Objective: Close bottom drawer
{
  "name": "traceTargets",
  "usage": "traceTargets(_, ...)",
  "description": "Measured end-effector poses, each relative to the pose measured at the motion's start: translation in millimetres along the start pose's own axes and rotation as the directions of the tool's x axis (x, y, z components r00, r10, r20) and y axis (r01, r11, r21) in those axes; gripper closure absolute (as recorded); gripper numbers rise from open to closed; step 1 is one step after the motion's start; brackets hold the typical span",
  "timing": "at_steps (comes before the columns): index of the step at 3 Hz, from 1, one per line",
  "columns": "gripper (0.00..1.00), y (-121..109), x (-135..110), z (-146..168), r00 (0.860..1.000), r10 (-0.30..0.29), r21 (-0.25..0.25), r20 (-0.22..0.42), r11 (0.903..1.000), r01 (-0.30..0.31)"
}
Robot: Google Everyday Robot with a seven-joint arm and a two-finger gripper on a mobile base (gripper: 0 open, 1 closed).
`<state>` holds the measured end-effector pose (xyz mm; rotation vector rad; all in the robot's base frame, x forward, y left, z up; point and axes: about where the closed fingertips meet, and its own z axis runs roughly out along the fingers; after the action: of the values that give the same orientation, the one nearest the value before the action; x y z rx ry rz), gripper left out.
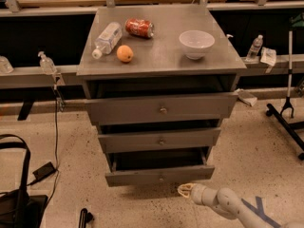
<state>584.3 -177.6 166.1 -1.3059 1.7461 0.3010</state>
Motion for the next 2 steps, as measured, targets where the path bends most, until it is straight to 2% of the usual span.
traceTargets(1,1.00,11,4,15,1.000,0.002,-0.047,0.006,0.9989,-0.002)
traceTargets(2,1.00,-8,13,39,1.000,-0.009,-0.100,0.029,0.9949,0.011)
